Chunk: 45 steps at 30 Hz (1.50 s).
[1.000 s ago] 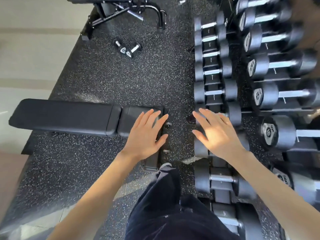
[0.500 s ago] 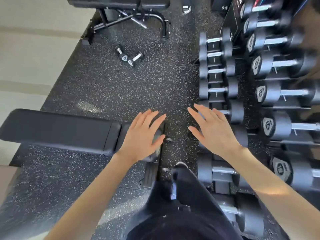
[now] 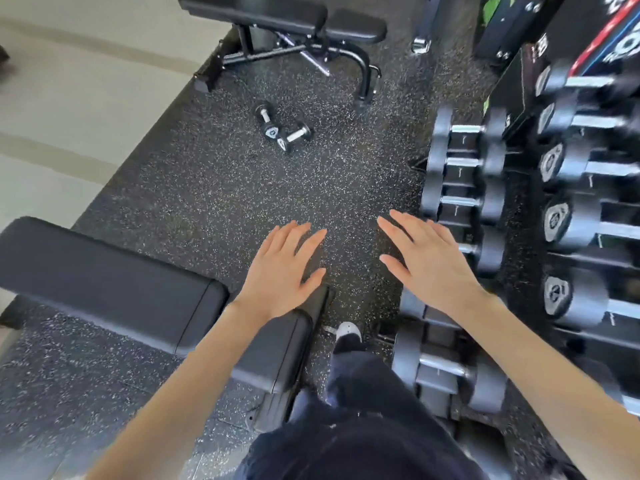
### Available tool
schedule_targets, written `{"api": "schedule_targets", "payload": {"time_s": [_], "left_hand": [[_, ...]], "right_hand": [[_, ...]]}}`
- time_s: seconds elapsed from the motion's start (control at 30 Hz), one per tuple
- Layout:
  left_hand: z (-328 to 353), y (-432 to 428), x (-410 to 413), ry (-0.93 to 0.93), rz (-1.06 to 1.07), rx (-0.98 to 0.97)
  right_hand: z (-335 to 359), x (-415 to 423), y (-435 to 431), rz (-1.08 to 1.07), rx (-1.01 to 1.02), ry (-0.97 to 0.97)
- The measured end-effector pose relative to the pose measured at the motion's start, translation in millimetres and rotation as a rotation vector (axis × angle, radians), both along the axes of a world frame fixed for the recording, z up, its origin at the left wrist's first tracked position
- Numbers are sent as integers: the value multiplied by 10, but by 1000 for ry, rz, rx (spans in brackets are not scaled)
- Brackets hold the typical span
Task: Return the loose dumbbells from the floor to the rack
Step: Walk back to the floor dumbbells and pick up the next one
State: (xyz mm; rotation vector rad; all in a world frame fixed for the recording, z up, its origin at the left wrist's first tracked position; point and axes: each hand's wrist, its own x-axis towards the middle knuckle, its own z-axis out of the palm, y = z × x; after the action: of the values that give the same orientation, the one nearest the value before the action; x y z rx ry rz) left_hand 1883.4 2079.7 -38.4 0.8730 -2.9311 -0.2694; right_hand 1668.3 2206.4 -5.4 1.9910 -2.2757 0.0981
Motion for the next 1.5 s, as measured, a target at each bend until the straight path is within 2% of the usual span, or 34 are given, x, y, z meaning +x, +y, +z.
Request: {"api": "schedule_targets", "payload": {"time_s": [0.23,0.57,0.87,1.27,1.5], "left_hand": [[134,-522,-951,55,37,-10],[37,-1092,-1280,-28,152,15],[-31,-1943,-1879,-48,141,23],[-116,-3996,-2685,-16,196,64],[-108,-4984,-3041,-33,208,72]], "right_hand": [[76,-922,-801,82,58,-48],[24,-1534,-1433,150,92,-94],[-132,-2071,-2193,134,100,-80],[3,-2889,-4544,177,167,-62],[-57,-3202,-5504,211,239,-71]]}}
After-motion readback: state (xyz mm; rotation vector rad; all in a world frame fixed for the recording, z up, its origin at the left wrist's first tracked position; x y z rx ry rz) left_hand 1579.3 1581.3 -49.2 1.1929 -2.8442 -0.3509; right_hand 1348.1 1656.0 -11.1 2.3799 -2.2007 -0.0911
